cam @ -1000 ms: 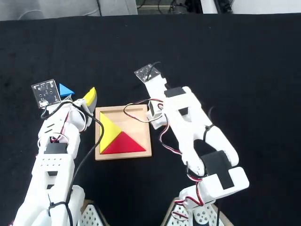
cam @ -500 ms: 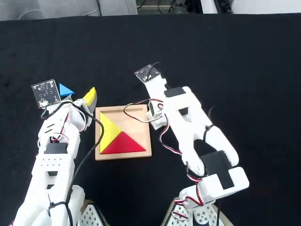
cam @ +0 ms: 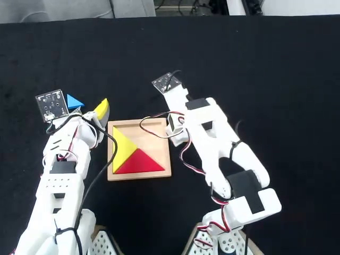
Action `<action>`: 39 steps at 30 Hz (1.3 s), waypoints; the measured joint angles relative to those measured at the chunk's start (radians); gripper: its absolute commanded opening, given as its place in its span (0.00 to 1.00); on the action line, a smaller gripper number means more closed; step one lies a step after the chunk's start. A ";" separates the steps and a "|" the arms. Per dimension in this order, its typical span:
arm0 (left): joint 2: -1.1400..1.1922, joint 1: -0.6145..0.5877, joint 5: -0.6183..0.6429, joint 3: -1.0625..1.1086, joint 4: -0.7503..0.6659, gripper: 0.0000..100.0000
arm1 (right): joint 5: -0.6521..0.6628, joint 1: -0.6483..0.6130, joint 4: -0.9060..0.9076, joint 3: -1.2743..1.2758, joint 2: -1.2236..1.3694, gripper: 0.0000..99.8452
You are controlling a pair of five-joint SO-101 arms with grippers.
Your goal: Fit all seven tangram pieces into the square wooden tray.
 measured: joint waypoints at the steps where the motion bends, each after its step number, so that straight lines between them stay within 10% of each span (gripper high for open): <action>1: 0.000 0.000 0.000 0.000 0.000 0.27 | 0.000 0.000 0.000 0.000 0.000 0.16; 39: 0.000 -0.002 0.000 0.000 0.000 0.27 | 0.026 -0.002 -0.095 0.133 -0.127 0.16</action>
